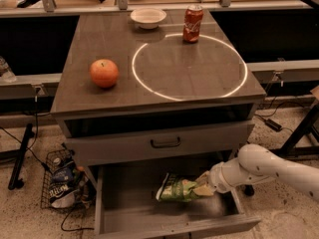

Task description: Place green jalapeno chip bag into middle drawer

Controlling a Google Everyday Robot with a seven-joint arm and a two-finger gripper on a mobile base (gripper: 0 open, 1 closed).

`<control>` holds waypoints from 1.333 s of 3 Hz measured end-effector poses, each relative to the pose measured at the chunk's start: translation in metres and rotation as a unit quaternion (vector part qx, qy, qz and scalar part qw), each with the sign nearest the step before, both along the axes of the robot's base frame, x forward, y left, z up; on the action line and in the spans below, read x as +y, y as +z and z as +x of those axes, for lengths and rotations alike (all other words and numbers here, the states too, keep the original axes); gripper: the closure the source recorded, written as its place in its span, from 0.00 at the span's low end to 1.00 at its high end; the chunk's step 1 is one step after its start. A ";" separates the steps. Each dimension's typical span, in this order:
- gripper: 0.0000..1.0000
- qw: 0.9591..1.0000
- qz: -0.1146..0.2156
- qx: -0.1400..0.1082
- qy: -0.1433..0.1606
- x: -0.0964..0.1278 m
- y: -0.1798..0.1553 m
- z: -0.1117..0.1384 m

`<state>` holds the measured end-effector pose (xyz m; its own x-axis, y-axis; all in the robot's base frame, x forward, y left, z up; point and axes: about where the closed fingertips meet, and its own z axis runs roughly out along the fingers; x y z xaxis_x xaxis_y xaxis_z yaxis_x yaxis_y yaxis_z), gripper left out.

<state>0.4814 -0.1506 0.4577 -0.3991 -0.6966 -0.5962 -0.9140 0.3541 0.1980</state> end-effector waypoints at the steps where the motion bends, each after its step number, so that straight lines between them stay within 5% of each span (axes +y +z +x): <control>1: 0.85 1.000 0.003 0.003 0.001 0.002 -0.005 -0.001; 4: 0.08 1.000 0.004 0.008 0.001 0.006 -0.008 -0.005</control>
Offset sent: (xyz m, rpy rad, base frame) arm -0.0006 0.0021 -0.0051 0.0062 0.0059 0.0022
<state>0.4765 -0.1446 0.4496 -0.4077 -0.6923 -0.5954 -0.9112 0.3504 0.2165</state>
